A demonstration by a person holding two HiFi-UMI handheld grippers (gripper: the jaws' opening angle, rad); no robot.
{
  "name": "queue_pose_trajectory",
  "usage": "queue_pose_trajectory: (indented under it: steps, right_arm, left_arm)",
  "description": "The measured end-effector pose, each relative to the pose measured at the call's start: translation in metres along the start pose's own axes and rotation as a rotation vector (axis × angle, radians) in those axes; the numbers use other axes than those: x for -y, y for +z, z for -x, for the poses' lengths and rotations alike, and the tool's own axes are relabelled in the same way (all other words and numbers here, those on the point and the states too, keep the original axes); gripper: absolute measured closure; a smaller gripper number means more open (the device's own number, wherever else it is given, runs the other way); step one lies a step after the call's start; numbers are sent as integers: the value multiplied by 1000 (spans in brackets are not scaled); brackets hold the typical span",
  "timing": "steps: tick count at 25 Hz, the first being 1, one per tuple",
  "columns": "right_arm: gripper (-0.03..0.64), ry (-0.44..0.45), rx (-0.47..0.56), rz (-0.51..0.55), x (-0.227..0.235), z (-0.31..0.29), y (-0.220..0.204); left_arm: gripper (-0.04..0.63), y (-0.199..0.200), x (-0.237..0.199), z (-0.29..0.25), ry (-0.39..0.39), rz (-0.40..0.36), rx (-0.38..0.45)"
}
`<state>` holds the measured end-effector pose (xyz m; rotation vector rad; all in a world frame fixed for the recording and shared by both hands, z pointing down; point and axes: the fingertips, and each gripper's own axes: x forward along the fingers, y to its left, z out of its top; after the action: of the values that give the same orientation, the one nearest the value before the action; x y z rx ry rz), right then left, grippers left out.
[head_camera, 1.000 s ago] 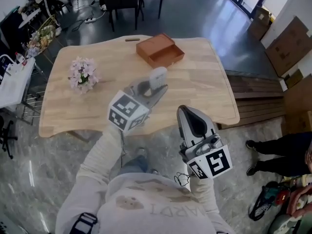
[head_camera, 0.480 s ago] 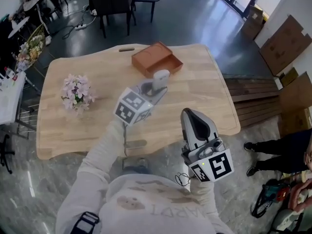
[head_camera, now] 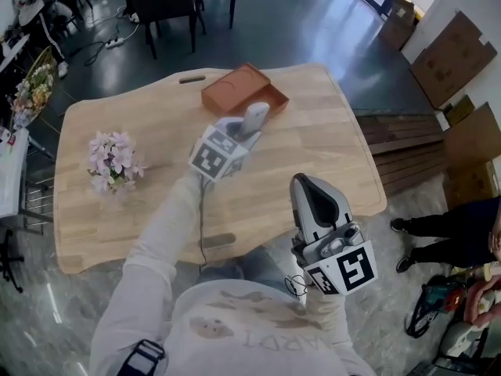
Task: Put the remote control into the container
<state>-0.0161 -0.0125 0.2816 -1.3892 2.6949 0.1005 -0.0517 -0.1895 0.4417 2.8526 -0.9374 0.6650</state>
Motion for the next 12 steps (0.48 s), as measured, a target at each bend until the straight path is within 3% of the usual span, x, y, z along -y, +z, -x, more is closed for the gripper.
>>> queue_pose_trajectory:
  steps: [8,12]
  right_arm:
    - [600,10,-2,-29,40,-24,-9]
    - [600,17,-5,-37,64,-35,-13]
  left_arm:
    - [486,-14,-38,-55,11,-28,-164]
    - [486,-26,-54,-87,5,-100,-272]
